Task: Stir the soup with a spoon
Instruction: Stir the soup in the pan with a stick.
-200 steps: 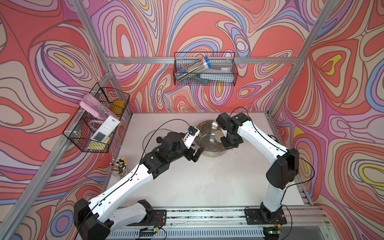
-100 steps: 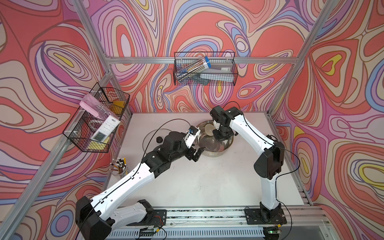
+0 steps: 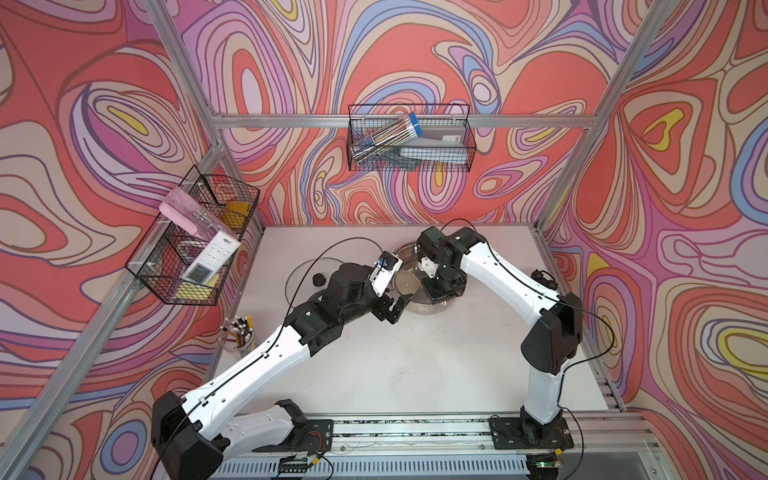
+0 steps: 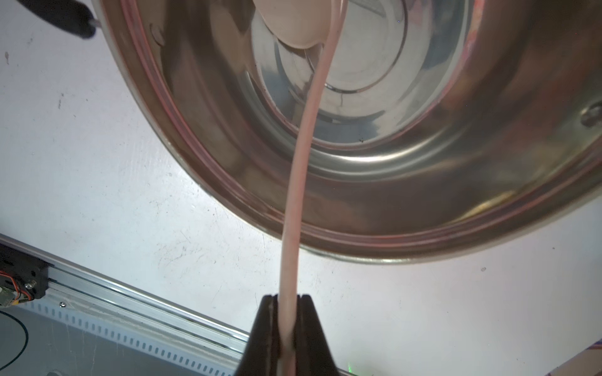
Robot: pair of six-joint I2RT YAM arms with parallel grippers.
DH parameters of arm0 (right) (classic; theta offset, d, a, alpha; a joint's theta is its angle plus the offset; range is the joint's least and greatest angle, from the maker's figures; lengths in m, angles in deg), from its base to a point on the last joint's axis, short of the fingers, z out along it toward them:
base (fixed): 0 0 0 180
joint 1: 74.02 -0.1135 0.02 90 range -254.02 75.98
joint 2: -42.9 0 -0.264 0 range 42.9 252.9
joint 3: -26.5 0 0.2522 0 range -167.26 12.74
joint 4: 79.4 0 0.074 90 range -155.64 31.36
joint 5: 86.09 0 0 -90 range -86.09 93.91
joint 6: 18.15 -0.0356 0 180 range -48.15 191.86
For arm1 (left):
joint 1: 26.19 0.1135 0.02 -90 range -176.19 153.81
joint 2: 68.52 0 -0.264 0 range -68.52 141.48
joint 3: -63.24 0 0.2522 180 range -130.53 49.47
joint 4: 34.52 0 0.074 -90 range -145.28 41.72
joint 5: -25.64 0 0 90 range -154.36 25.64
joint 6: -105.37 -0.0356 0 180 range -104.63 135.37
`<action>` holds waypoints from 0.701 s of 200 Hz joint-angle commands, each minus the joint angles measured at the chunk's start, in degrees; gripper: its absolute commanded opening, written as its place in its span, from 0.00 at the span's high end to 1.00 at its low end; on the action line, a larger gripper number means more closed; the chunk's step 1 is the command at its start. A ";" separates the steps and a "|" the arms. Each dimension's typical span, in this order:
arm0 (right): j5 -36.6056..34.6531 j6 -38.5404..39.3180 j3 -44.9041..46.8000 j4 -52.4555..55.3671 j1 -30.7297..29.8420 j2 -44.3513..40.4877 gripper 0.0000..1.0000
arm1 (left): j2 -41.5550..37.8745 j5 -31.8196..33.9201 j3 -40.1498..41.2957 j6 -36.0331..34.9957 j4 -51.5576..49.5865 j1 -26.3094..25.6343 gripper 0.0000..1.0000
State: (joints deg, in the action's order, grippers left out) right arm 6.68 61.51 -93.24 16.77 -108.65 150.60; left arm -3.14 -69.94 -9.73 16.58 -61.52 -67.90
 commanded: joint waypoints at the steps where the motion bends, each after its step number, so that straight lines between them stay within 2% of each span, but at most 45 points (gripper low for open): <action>1: -2.05 -1.14 3.60 0.44 0.09 -4.52 1.00 | 0.80 0.34 -1.60 0.72 1.70 -0.73 0.01; 35: -7.47 -2.19 9.41 1.35 0.49 -8.52 1.00 | 1.29 0.45 -1.58 1.08 1.97 -1.34 0.01; 62: -9.23 -3.83 10.90 -0.14 3.55 -9.70 1.00 | 1.32 0.66 -1.50 1.12 2.12 -1.86 0.01; 102: -13.83 -4.41 5.69 -1.53 5.14 -6.54 1.00 | 1.06 0.71 -1.79 0.72 1.90 -2.06 0.01; 140: -15.59 -4.38 -1.33 -2.61 6.37 1.68 1.00 | 0.71 0.93 -1.88 0.72 1.55 -2.14 0.01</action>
State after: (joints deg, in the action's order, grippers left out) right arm -6.11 57.62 -90.66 16.22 -102.94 148.19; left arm -2.05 -69.51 -9.75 16.93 -61.04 -69.72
